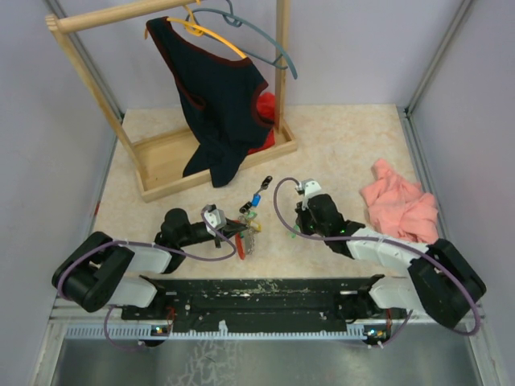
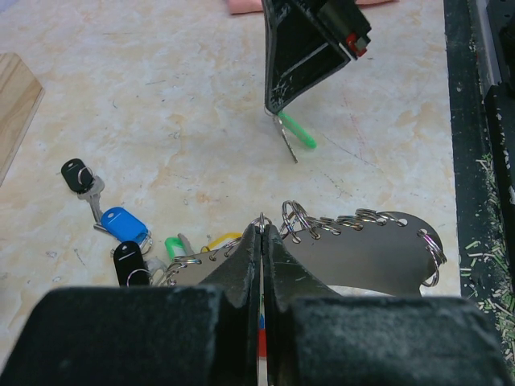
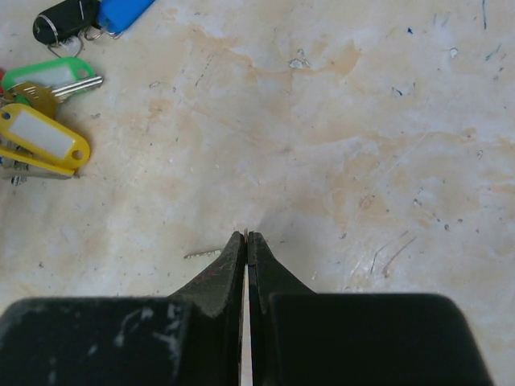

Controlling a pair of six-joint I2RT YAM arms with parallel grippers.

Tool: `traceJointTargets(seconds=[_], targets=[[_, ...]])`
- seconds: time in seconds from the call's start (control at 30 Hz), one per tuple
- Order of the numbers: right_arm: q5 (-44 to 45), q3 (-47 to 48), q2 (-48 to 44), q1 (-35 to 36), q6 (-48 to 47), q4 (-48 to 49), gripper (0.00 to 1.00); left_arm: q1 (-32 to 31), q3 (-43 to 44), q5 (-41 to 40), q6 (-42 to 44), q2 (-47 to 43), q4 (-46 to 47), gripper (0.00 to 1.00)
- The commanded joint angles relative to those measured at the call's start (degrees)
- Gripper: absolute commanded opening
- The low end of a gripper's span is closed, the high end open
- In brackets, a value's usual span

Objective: Put the keys on the keyring

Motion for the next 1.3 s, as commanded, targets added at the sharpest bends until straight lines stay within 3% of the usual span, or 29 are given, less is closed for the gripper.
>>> traceJointTargets(seconds=[0.0, 0.27, 0.47, 0.6, 0.8, 1.07, 1.27], targets=[[0.5, 3.5, 5.4, 0.4, -1.3, 11.8, 0.0, 0.3, -0.2, 0.8, -0.6, 0.0, 2.8, 0.01], [0.9, 5.0, 18.0, 0.4, -4.3, 27.3, 0.0, 0.4, -0.1, 0.8, -0.4, 0.2, 2.8, 0.01], [-0.1, 5.7, 22.3, 0.4, -4.1, 28.7, 0.0, 0.4, -0.2, 0.7, -0.2, 0.3, 2.8, 0.01], [-3.6, 4.9, 20.9, 0.4, -5.2, 28.7, 0.14, 0.4, 0.0, 1.1, -0.5, 1.0, 3.4, 0.01], [-17.3, 5.3, 15.4, 0.4, -11.4, 26.7, 0.33, 0.3, -0.1, 1.4, -0.4, 1.2, 3.6, 0.01], [-38.1, 4.3, 13.5, 0.4, -20.3, 33.5, 0.29, 0.4, 0.2, 2.4, -0.6, 2.1, 3.8, 0.01], [-46.8, 1.7, 14.8, 0.4, -22.4, 43.7, 0.25, 0.3, 0.3, 3.2, -0.9, 2.9, 4.5, 0.01]])
